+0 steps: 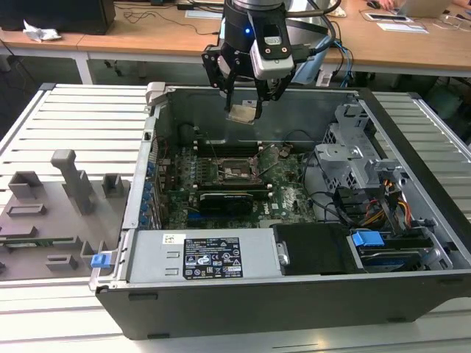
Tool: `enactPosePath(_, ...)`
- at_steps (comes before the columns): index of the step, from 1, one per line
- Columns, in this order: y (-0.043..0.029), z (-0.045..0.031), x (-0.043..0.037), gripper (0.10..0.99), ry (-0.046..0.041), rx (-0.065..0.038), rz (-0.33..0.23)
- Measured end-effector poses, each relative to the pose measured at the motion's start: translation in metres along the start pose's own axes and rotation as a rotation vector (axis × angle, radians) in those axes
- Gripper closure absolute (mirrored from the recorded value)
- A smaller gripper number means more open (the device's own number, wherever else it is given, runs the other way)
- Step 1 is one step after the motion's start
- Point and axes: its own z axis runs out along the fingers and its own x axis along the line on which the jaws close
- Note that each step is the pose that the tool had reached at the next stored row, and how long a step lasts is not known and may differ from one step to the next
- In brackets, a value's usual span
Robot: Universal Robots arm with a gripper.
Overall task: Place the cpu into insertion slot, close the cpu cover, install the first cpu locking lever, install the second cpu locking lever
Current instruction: 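Place the cpu into insertion slot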
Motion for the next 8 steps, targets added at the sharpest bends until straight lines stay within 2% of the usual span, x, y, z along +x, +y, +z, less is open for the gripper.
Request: enactPosePath(8,-0.0001,0.0009,0.0000,0.561,-0.0034,-0.001,0.036)
